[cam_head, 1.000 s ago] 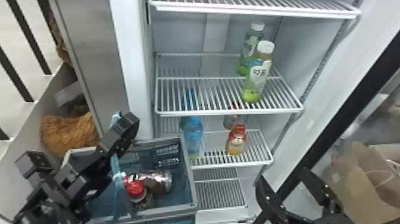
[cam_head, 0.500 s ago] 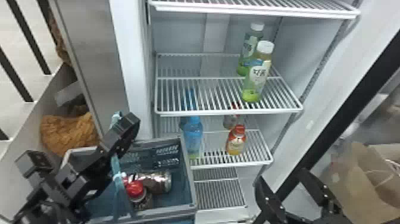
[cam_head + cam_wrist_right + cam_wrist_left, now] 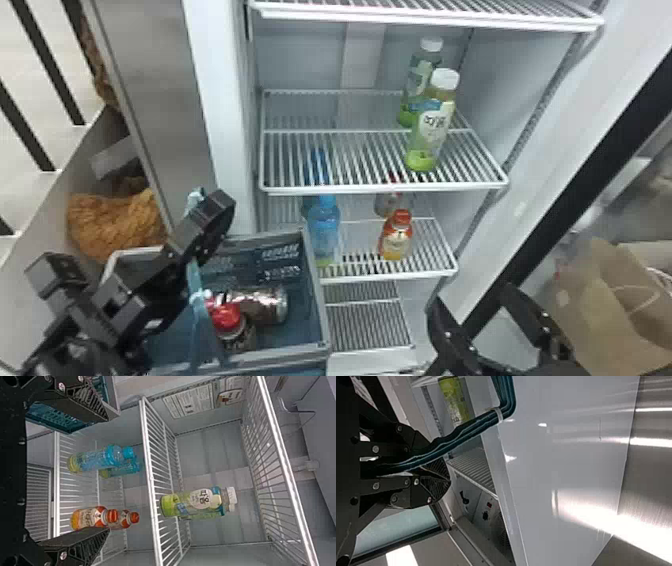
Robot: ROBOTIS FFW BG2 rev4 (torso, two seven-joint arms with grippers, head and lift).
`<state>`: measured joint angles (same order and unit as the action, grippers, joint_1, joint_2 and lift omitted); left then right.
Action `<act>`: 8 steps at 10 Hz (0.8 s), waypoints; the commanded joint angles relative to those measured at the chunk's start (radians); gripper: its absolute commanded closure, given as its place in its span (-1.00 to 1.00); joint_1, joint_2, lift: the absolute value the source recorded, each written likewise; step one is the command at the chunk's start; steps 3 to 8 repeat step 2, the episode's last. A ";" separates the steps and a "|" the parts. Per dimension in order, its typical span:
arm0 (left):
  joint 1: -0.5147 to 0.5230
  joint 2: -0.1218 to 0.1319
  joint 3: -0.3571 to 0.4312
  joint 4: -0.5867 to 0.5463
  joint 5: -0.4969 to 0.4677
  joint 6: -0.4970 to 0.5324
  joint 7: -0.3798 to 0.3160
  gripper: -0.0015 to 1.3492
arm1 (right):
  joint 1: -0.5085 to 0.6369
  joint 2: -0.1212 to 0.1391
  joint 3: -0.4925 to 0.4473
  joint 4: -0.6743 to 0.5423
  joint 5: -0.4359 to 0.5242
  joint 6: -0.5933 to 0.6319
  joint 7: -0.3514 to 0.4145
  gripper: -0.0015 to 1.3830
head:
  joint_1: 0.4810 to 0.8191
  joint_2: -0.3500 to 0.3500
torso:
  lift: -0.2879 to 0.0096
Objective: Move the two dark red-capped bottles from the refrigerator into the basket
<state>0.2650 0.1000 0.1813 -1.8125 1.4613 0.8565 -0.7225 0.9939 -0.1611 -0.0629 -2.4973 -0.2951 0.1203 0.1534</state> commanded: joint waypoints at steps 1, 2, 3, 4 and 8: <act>0.000 0.000 0.000 0.000 0.000 -0.002 0.000 0.77 | 0.000 0.000 0.001 0.000 0.000 0.000 0.000 -0.80 | 0.27 -0.36 | 0.71; 0.000 0.000 0.000 0.000 0.000 -0.002 0.000 0.77 | 0.000 0.000 0.001 0.000 0.000 0.000 0.000 -0.80 | 0.27 -0.36 | 0.71; 0.000 0.000 0.000 0.000 0.000 -0.002 0.000 0.77 | 0.000 0.000 0.001 0.000 0.000 0.000 0.000 -0.80 | 0.27 -0.36 | 0.71; 0.000 0.000 0.000 0.000 0.000 -0.002 0.000 0.77 | 0.000 0.000 0.001 0.000 0.000 0.000 0.000 -0.80 | 0.27 -0.36 | 0.71; 0.000 0.000 0.000 0.000 0.000 -0.002 0.000 0.77 | 0.000 0.000 0.001 0.000 0.000 0.000 0.000 -0.80 | 0.27 -0.36 | 0.71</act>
